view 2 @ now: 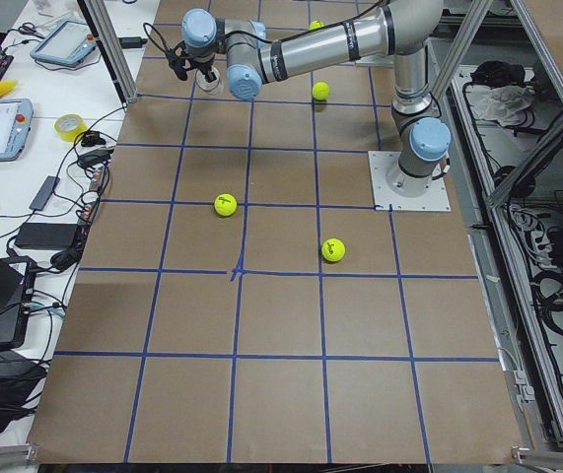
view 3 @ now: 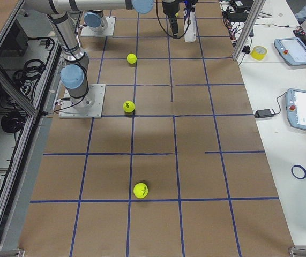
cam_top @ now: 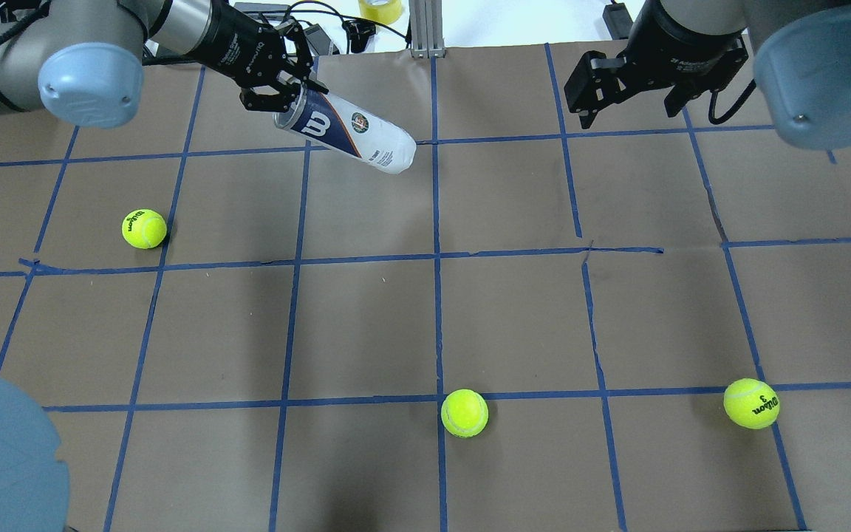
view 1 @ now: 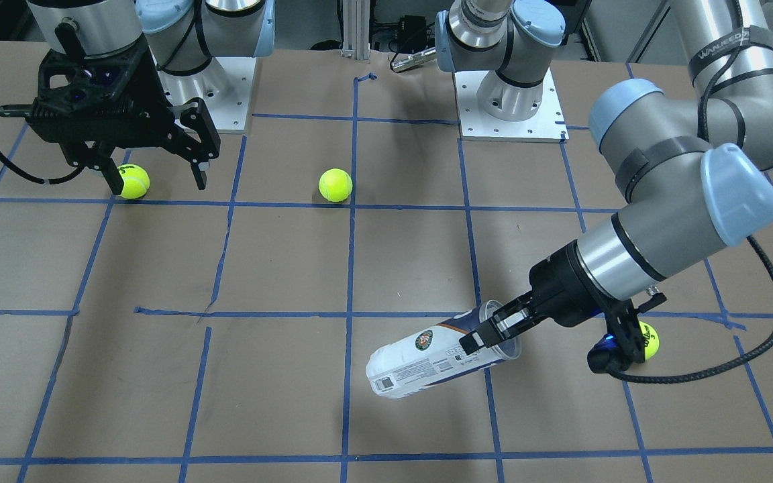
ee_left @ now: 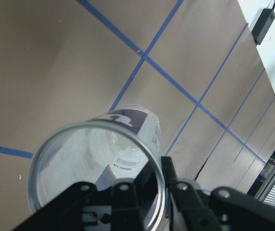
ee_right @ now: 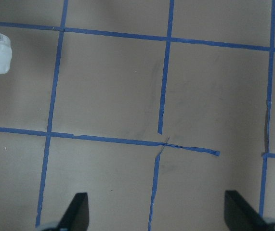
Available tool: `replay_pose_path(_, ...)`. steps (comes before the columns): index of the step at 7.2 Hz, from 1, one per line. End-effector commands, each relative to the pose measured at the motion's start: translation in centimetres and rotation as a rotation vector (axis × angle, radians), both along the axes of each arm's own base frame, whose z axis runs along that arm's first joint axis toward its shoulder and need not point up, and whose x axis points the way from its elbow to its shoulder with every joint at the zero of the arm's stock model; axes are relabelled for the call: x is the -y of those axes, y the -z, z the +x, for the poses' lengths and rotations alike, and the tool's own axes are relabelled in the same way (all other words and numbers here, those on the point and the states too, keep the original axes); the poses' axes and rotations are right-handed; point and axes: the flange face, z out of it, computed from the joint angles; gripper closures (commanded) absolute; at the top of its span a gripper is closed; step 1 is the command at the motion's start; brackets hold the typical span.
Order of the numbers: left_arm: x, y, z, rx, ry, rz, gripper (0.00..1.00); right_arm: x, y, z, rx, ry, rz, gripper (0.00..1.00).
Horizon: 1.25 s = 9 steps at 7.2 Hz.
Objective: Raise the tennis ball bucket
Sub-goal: 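Grasp the can rim with the left gripper and tilt it upright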
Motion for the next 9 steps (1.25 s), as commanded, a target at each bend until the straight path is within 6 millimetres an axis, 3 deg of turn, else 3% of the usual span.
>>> replay_pose_path(1,-1.1,-0.7,-3.8,0.347,0.359,-0.032,1.0,-0.1,0.0,0.0,0.001,0.0,0.002,0.0)
replay_pose_path(4,-2.7,0.2,-8.7,0.662,0.781,-0.095,1.0,0.0,0.3,-0.1,-0.003,-0.004,0.005,0.0)
replay_pose_path(6,-1.5,1.6,-9.7,0.672,0.831,-0.157,1.0,0.0,0.4,0.0,-0.001,-0.005,0.01,0.0)
replay_pose_path(7,-1.5,2.2,-11.4,0.675,0.844,-0.192,1.0,0.0,0.4,0.0,-0.001,-0.005,0.01,0.0)
replay_pose_path(9,-1.3,3.5,-11.8,0.67,0.858,-0.177,1.0,0.0,0.5,0.0,0.0,-0.003,0.01,0.0)
